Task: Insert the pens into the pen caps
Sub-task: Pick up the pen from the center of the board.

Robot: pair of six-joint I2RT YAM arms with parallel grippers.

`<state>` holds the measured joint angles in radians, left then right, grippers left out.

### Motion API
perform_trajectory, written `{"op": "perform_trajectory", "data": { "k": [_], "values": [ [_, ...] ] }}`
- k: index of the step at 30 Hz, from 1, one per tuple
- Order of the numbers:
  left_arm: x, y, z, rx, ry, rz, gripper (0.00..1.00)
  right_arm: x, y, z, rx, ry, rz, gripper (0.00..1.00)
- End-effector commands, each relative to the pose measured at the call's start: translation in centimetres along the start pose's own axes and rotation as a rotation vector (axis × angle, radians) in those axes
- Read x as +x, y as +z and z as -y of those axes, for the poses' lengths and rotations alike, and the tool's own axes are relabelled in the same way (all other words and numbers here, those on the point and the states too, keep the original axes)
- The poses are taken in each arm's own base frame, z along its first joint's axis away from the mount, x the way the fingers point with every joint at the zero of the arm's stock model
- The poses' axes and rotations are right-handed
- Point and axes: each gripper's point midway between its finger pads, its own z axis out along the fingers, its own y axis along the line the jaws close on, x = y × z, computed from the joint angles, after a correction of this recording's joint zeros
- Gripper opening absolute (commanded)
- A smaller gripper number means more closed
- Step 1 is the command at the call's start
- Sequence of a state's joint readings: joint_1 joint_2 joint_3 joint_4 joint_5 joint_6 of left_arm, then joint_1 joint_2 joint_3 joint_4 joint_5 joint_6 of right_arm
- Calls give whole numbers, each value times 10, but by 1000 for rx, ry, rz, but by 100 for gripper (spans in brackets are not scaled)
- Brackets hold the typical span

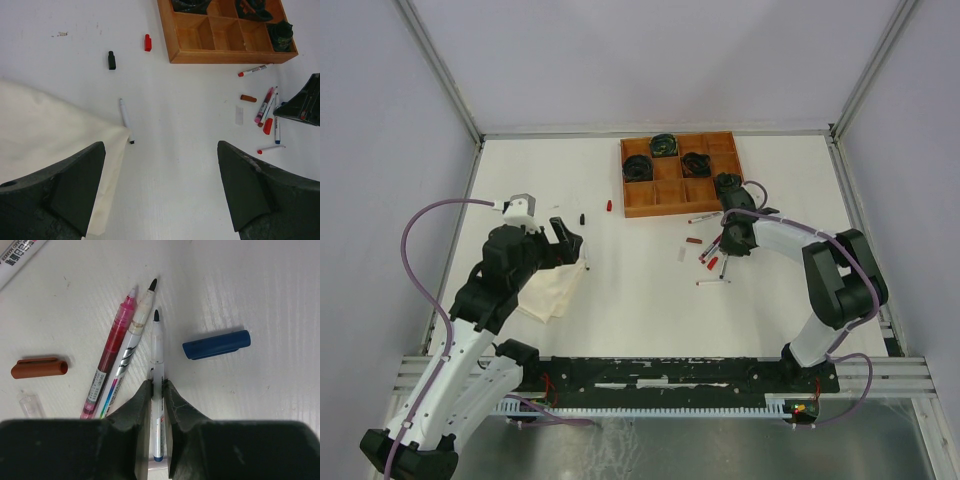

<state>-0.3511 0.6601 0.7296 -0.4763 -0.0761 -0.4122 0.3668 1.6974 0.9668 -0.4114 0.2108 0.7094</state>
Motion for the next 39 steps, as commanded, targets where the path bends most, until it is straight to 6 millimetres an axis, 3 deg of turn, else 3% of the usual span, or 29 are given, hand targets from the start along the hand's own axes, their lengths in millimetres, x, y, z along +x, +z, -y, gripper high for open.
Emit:
{"op": "perform_trajectory", "data": {
  "k": [1, 7, 15, 23, 29, 39],
  "values": [
    [-11, 1, 7, 22, -33, 42, 98, -5, 0, 1, 22, -12, 24, 19],
    [-10, 1, 5, 15, -34, 43, 98, -22, -21, -2, -13, 12, 101, 17],
    [-7, 2, 7, 31, -31, 34, 99, -52, -72, -3, -69, 45, 233, 17],
    [1, 10, 25, 122, -31, -23, 100, -46, -113, -16, -246, 70, 286, 17],
    [7, 17, 56, 230, -88, -62, 98, -29, -136, -28, -358, 98, 279, 15],
    [28, 12, 132, 459, -77, -82, 98, -7, -181, -69, -601, 172, 313, 14]
  ]
}}
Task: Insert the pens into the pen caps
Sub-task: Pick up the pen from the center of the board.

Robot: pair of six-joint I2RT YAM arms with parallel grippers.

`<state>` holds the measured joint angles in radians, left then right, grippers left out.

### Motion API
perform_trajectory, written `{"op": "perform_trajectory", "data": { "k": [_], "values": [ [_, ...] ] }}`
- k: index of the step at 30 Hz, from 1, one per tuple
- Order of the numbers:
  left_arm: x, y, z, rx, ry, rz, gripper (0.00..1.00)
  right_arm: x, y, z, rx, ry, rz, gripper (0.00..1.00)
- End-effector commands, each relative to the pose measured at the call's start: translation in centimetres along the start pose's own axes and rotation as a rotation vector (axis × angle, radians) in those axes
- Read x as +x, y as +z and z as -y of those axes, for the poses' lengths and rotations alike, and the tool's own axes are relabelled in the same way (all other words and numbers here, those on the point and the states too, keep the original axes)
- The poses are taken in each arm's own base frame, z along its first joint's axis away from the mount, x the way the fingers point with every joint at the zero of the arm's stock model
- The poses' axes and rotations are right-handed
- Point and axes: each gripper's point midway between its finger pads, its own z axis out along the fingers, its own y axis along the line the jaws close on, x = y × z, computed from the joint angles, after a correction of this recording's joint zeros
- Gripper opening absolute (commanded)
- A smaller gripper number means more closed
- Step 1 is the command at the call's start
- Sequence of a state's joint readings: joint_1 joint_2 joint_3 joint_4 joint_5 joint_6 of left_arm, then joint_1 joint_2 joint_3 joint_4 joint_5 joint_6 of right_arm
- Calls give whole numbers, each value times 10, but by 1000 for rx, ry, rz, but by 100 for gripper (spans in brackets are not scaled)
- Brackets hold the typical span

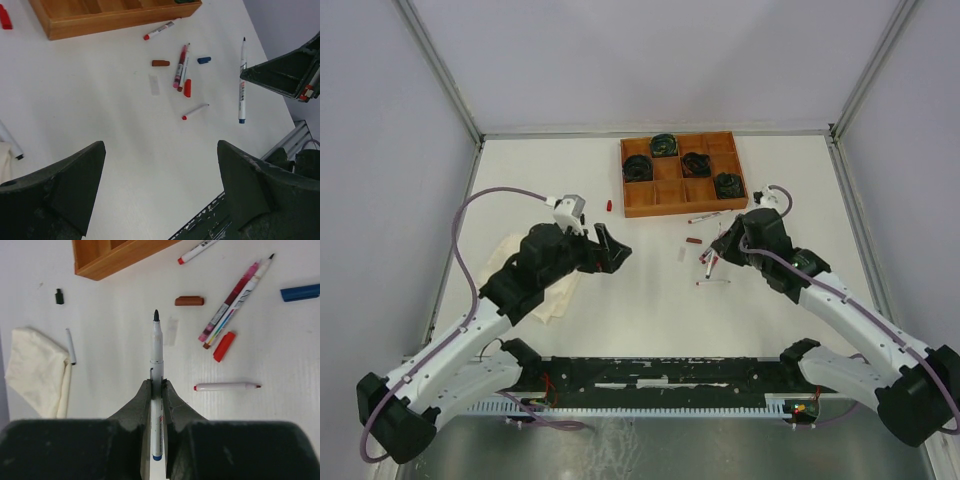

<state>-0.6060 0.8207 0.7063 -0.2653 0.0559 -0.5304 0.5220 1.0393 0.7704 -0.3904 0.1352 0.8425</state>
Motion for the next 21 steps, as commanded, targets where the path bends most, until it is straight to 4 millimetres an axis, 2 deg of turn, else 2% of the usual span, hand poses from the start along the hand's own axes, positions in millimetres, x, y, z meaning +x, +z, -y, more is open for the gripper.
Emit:
{"op": "perform_trajectory", "data": {
  "k": [1, 9, 16, 21],
  "values": [
    [-8, 8, 39, 148, -41, 65, 98, -6, -13, -38, -156, 95, 66, 14],
    [6, 15, 82, 315, -34, 33, 95, 9, -17, -79, -277, 126, 72, 14],
    [27, 25, 93, 347, -22, -27, 87, 28, -20, -121, -376, 115, 62, 14],
    [40, 27, 92, 348, -19, -52, 82, 38, -23, -143, -420, 97, 54, 15]
  ]
}}
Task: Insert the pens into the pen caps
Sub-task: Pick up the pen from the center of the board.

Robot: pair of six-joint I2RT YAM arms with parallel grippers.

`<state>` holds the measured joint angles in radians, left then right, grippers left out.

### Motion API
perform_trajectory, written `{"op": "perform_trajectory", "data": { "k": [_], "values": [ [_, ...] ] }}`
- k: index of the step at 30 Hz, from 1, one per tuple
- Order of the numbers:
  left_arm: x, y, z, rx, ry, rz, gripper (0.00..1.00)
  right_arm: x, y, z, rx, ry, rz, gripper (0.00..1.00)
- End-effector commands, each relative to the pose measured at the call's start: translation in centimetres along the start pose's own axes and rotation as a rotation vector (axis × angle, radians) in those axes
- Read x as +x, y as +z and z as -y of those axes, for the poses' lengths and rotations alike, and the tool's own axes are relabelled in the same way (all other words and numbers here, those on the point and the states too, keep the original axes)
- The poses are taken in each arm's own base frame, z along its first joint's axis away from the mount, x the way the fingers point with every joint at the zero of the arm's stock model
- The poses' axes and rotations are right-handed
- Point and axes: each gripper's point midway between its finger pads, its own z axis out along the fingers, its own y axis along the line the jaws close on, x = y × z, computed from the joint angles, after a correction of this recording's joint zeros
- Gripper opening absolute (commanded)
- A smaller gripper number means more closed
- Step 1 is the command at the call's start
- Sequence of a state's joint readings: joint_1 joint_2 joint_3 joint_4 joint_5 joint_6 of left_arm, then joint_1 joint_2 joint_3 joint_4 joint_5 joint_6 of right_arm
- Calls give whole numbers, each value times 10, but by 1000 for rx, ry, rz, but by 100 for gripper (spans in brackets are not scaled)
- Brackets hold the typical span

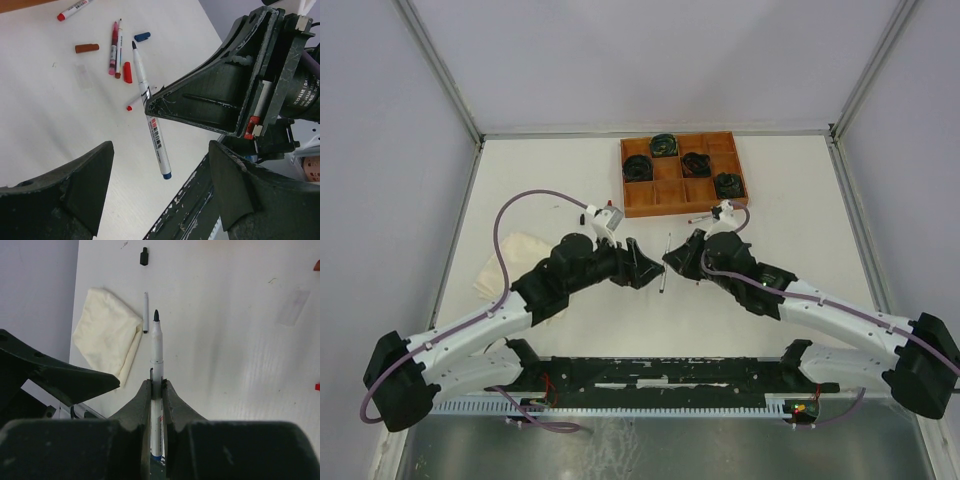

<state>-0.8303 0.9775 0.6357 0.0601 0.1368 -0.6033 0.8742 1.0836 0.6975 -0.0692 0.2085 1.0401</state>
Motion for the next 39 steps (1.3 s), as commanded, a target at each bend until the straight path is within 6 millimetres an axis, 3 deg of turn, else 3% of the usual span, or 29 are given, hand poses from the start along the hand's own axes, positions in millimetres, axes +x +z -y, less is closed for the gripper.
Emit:
{"op": "perform_trajectory", "data": {
  "k": [1, 13, 28, 39],
  "values": [
    [-3, 2, 11, 52, -23, 29, 81, -18, 2, -46, -112, 37, 84, 15],
    [12, -3, 3, 41, -29, 5, 65, -9, 6, -73, -168, 44, 98, 15],
    [-5, -7, -2, -21, 3, 49, 43, 10, 3, -80, -193, 22, 40, 16],
    [-3, -8, -8, -51, 0, 44, 8, 14, 0, -81, -195, 2, 26, 22]
  ]
}}
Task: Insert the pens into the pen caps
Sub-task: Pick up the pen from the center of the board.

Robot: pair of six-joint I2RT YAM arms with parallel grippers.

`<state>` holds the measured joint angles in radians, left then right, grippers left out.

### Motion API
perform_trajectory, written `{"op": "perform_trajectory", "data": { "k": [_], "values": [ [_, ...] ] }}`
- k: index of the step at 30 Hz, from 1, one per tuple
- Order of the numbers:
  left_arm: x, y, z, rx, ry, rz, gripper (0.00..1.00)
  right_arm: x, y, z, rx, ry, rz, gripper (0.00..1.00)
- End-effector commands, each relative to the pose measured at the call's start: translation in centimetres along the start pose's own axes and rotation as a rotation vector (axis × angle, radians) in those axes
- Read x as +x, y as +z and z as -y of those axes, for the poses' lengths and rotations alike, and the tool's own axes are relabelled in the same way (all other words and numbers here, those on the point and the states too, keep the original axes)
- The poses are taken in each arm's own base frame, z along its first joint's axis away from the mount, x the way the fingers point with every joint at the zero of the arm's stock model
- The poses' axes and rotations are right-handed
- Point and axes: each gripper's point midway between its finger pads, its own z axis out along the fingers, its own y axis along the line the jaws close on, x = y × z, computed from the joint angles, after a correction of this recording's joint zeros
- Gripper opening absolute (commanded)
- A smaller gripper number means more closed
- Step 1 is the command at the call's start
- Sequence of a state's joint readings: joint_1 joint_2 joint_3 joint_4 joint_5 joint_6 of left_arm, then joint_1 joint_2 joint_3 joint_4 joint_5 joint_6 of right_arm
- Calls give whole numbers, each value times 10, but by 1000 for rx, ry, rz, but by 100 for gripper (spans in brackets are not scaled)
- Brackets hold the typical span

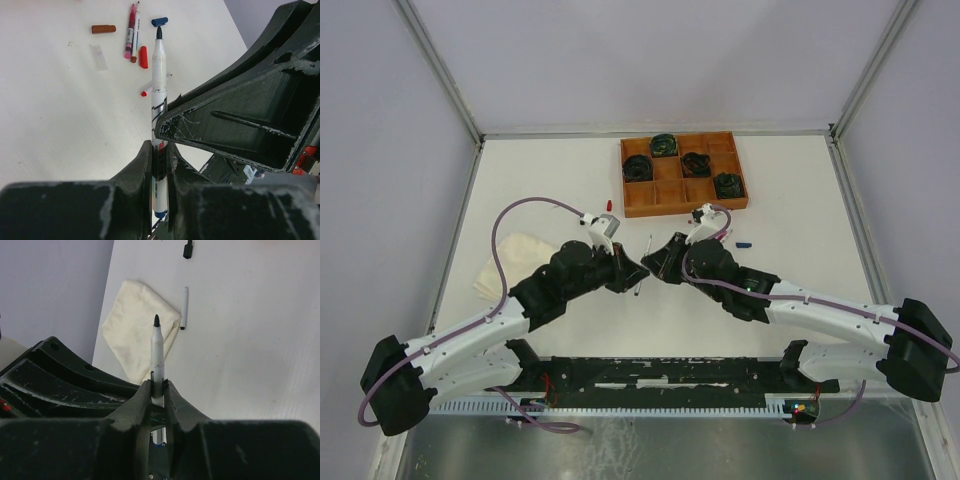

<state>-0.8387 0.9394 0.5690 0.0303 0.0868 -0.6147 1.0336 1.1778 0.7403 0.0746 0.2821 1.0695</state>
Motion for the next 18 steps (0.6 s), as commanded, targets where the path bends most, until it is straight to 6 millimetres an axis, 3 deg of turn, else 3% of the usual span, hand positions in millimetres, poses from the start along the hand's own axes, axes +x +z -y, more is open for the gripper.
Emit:
{"op": "perform_trajectory", "data": {
  "k": [1, 11, 18],
  "values": [
    [-24, -3, 11, 10, 15, 66, 4, -13, -4, -26, -60, -3, 28, 25],
    [-26, -9, 8, -10, 61, 69, 3, -39, -26, -13, 32, -151, 88, 52],
    [-33, -19, 4, -48, 106, 78, 3, -59, -50, 22, 207, -307, 130, 63]
  ]
}}
